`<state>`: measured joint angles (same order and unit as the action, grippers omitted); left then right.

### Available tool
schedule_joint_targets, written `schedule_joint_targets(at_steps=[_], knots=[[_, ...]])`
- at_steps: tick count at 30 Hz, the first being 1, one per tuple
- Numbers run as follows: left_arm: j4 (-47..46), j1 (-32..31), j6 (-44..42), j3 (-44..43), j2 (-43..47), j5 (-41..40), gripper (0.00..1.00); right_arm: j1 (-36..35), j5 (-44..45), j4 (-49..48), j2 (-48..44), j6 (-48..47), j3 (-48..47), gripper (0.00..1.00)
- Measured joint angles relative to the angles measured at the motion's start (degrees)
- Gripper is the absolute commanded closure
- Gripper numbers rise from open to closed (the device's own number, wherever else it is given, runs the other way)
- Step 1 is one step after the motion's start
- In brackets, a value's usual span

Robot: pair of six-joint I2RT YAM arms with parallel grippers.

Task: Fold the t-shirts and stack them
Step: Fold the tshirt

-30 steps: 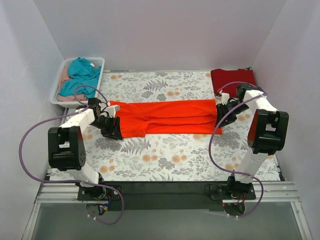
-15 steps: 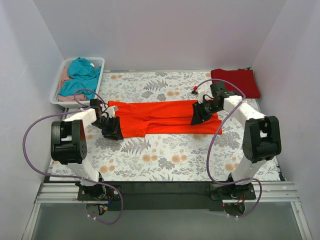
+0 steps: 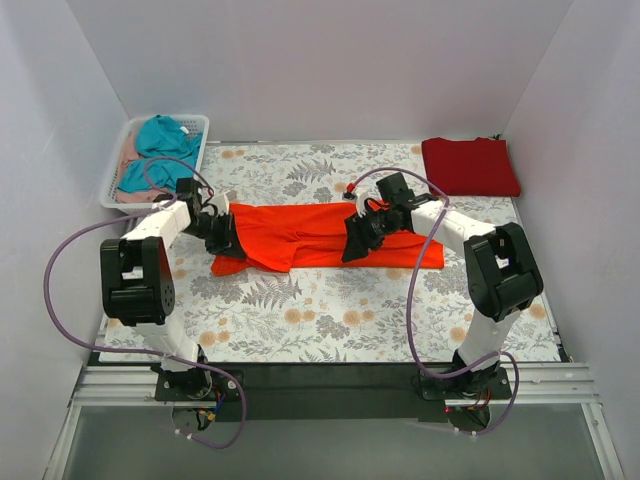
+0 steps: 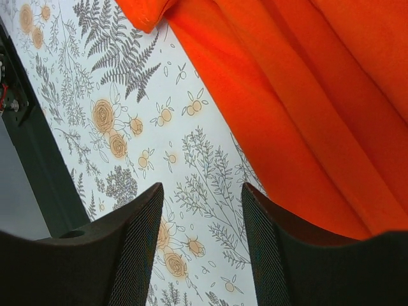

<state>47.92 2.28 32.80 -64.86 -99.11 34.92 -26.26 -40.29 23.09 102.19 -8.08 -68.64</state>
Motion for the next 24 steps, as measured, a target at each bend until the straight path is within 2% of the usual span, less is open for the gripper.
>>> schedule_joint_targets(at_steps=[6, 17, 24], knots=[[1.7, 0.0, 0.9, -9.9, -1.8, 3.8, 1.00, 0.2, -0.3, -0.2, 0.1, 0.2, 0.0, 0.40], [0.4, 0.0, 3.6, -24.9, -17.8, 7.3, 1.00, 1.7, 0.9, 4.7, -1.0, -2.8, 0.3, 0.40], [-0.4, -0.2, 6.0, -32.5, -23.2, 9.7, 1.00, 4.5, 2.5, 7.5, -4.5, -5.2, 2.7, 0.40]])
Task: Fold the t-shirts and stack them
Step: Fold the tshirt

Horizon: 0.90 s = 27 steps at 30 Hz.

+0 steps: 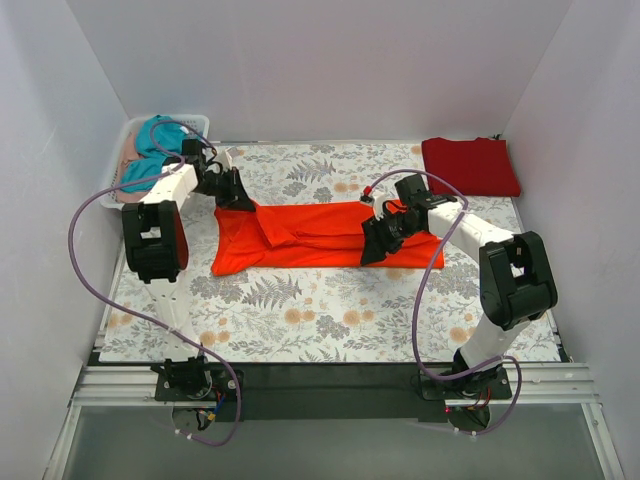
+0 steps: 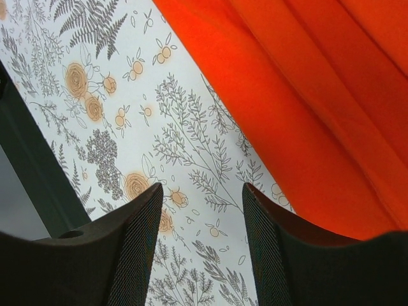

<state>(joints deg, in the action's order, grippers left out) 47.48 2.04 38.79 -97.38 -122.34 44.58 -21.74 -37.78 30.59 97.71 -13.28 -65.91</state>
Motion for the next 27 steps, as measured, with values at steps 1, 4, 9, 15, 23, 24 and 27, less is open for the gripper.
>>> schedule_joint_targets(at_steps=[1, 4, 9, 15, 23, 24, 27], knots=[[-0.1, -0.1, 0.2, -0.8, -0.3, 0.2, 1.00, 0.3, 0.2, 0.2, -0.1, -0.3, 0.2, 0.40], [-0.4, -0.5, 0.9, -2.7, -1.0, 0.8, 1.00, 0.6, 0.4, 1.2, -0.2, -0.9, 0.2, 0.40], [-1.0, -1.8, 1.1, -3.6, -2.1, 0.9, 1.00, 0.7, 0.4, 1.6, -0.2, -1.5, 0.2, 0.40], [-1.0, -4.9, 1.1, -3.6, -2.4, 0.5, 1.00, 0.7, 0.2, 2.4, 0.0, -1.7, 0.0, 0.41], [-1.0, -5.8, 1.7, -4.0, -3.8, -1.7, 1.00, 0.5, -0.7, 1.7, 2.1, -1.3, -5.7, 0.55], [-1.0, -5.7, 1.8, -4.3, -4.3, -1.9, 1.00, 0.3, -0.8, 0.9, 2.7, -1.0, -6.9, 0.57], [-1.0, -5.6, 2.0, -5.8, -6.4, -2.2, 1.00, -0.9, -0.3, -1.7, 4.5, 0.1, -10.0, 0.55]])
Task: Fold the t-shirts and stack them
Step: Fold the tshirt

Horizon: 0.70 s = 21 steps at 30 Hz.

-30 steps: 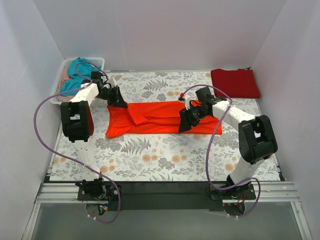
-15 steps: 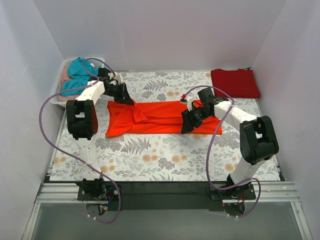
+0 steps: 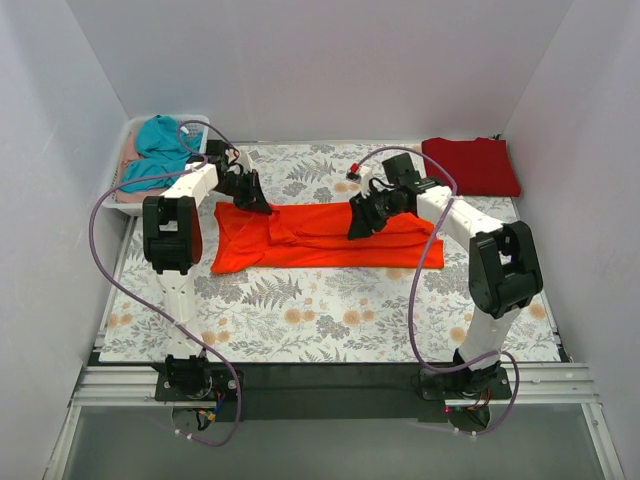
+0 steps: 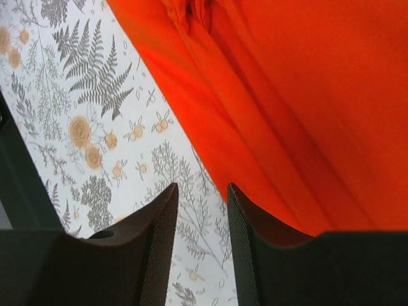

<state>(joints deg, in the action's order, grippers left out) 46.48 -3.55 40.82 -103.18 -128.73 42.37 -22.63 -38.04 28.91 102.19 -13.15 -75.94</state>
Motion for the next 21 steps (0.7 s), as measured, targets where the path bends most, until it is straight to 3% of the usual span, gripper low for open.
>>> schedule_joint_targets(at_steps=[2, 5, 21], knots=[[0.0, 0.1, 0.1, -0.5, -1.1, -0.1, 1.00, -1.8, 0.9, -1.8, 1.5, 0.6, -2.4, 0.45], [0.5, 0.1, 0.2, -0.9, -1.7, -0.5, 1.00, -5.7, 3.4, -4.4, 4.4, 0.8, -6.4, 0.39], [1.1, 0.3, 0.2, -2.2, -2.1, -1.3, 1.00, -22.9, 16.5, -11.2, 17.8, -7.3, -19.6, 0.29]])
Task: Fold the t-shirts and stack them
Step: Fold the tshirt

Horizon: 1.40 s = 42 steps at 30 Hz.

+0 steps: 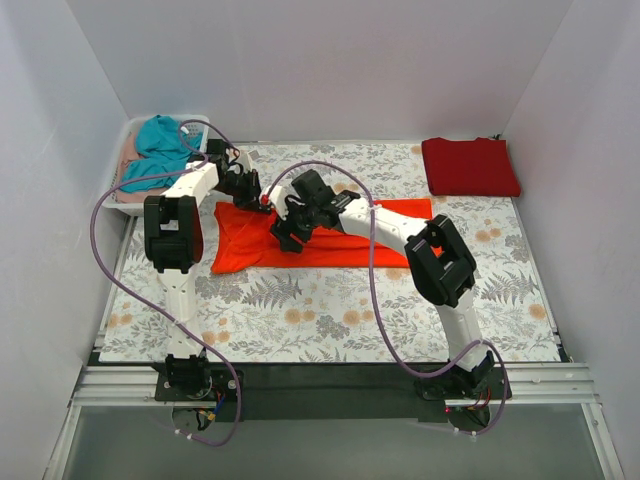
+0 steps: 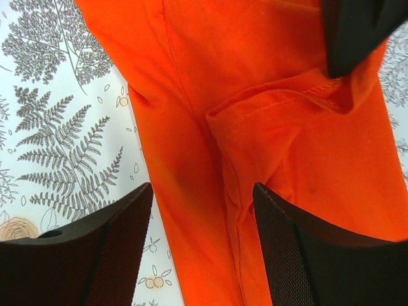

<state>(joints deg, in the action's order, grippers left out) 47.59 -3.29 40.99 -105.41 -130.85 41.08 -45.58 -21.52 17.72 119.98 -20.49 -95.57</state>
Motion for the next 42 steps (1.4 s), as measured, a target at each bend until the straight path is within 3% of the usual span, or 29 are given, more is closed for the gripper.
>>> schedule_joint_targets(at_steps=[15, 20, 22, 26, 35, 42], knots=[[1.7, 0.6, -0.3, -2.4, -1.4, 0.0, 1.00, -3.1, 7.6, -2.6, 6.9, -2.7, -6.0, 0.34], [2.6, 0.8, -0.6, -4.3, -2.9, 0.0, 1.00, -3.3, 9.3, -2.9, 8.3, -3.8, -6.5, 0.45], [3.1, 1.0, -0.7, -4.5, -3.0, 0.0, 1.00, -3.3, 9.4, -2.9, 8.3, -4.0, -6.5, 0.61], [3.4, 1.4, -0.9, -5.2, -3.0, 0.0, 1.00, -3.1, 9.6, -2.9, 8.3, -4.3, -6.7, 0.80], [3.4, 1.9, -1.3, -5.3, -3.0, 0.0, 1.00, 0.3, 8.7, -3.0, 8.3, -0.3, -8.0, 0.98], [3.0, 2.4, -1.6, -4.2, -2.6, 0.4, 1.00, 4.7, 5.5, -3.0, 8.3, 6.4, -8.0, 0.99]])
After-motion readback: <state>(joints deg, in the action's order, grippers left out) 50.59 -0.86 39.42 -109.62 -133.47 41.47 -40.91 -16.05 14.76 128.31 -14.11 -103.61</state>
